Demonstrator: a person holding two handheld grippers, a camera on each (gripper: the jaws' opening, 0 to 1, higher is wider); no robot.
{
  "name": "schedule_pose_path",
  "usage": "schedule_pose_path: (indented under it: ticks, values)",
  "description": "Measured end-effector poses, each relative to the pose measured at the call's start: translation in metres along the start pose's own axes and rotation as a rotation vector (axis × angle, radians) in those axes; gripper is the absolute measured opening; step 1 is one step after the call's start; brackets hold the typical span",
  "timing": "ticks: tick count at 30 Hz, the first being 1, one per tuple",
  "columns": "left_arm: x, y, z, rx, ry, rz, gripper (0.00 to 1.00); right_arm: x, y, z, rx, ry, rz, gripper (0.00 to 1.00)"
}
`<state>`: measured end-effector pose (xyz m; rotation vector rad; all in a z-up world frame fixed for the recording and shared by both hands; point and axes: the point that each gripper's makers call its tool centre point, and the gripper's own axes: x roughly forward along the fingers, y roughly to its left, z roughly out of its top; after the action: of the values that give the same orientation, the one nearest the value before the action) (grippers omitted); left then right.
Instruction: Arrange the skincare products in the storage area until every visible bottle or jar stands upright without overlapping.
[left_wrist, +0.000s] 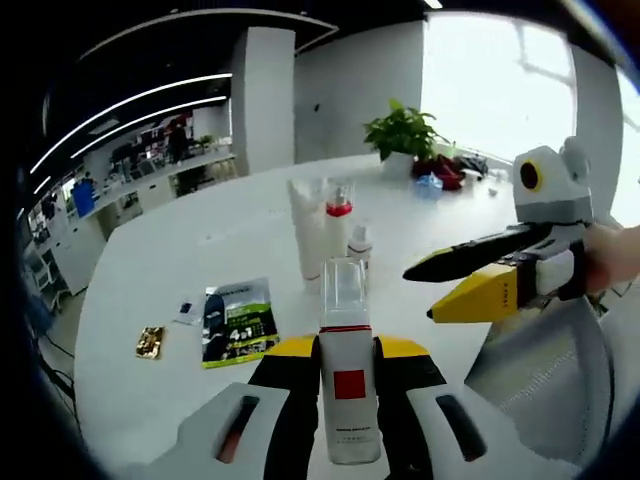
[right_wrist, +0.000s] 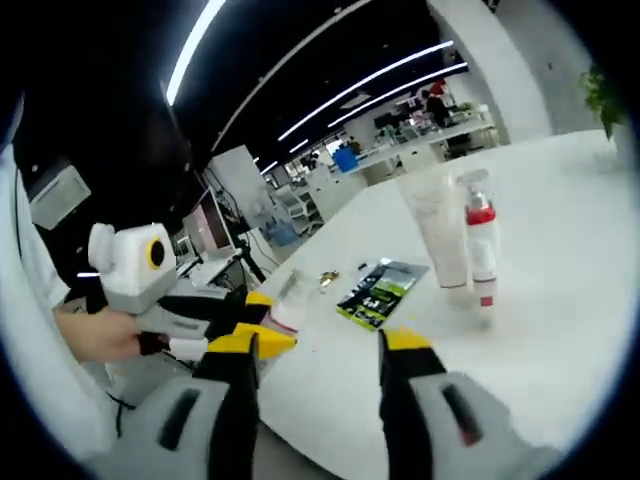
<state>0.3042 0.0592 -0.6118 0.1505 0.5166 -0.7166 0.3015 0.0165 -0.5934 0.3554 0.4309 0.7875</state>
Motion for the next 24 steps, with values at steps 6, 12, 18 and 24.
schedule_pose_path:
  ticks: [6, 12, 18, 24]
  values:
    - [-0.001, -0.015, 0.007, 0.041, -0.021, -0.035, 0.17, 0.009, 0.008, 0.006, 0.108, -0.04, 0.043, 0.42]
    - [0.001, -0.028, 0.011, 0.069, -0.036, -0.064, 0.17, 0.014, 0.009, 0.003, 0.185, -0.044, 0.055, 0.31]
    - [0.003, -0.033, 0.012, 0.063, -0.039, -0.089, 0.17, 0.012, 0.007, 0.005, 0.264, -0.071, 0.07, 0.21]
    - [0.005, -0.041, 0.012, 0.056, -0.036, -0.161, 0.19, 0.008, 0.008, 0.008, 0.209, -0.076, 0.1, 0.18]
